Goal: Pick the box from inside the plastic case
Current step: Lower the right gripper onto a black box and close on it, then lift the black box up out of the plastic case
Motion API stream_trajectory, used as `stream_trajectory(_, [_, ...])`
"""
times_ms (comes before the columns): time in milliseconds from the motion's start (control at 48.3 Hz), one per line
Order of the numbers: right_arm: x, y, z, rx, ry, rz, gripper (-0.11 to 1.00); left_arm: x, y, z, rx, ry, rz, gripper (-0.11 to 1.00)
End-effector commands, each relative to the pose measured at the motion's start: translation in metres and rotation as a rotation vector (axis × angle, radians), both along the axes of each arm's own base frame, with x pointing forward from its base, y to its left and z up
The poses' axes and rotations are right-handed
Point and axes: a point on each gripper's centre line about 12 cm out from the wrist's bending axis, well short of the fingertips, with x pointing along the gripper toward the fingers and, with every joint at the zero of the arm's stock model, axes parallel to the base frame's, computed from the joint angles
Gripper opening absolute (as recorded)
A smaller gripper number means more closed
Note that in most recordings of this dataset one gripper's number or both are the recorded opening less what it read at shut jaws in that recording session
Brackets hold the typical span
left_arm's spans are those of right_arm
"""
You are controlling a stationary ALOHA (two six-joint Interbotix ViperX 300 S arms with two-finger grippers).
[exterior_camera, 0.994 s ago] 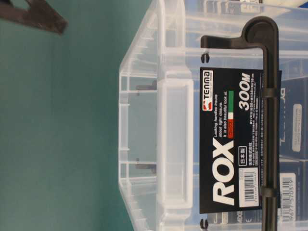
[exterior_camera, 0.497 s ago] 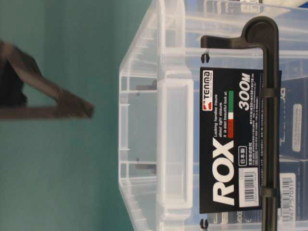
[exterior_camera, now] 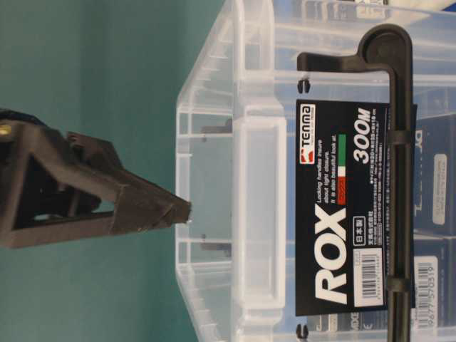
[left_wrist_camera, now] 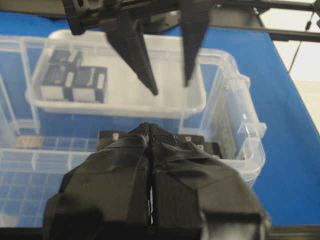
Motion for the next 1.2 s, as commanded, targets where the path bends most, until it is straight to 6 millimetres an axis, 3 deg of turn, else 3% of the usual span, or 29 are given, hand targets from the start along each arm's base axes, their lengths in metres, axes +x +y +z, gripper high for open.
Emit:
stream_trajectory(0, [0.003, -0.002, -0.007, 0.019, 0.008, -0.005, 0.73, 0.002, 0.000, 0.009, 0.003, -0.025, -0.002, -0.05])
stream_trajectory(83, [0.004, -0.002, -0.015, 0.016, 0.014, 0.012, 0.91, 0.002, 0.000, 0.010, 0.001, -0.026, -0.002, -0.05])
stream_trajectory(166, [0.009, -0.001, -0.021, 0.020, -0.002, 0.019, 1.00, 0.002, 0.000, 0.009, -0.001, -0.025, -0.002, -0.05])
stream_trajectory(538, [0.034, 0.018, -0.052, 0.115, -0.061, 0.006, 1.00, 0.002, 0.000, 0.009, -0.002, -0.025, 0.000, -0.05])
stream_trajectory(724, [0.037, 0.033, -0.069, 0.136, -0.041, 0.044, 1.00, 0.002, 0.000, 0.008, 0.000, -0.015, 0.000, -0.05])
stream_trajectory(1180, [0.040, 0.044, -0.090, 0.130, -0.010, 0.080, 1.00, 0.001, 0.000, 0.005, -0.003, 0.017, 0.001, -0.05])
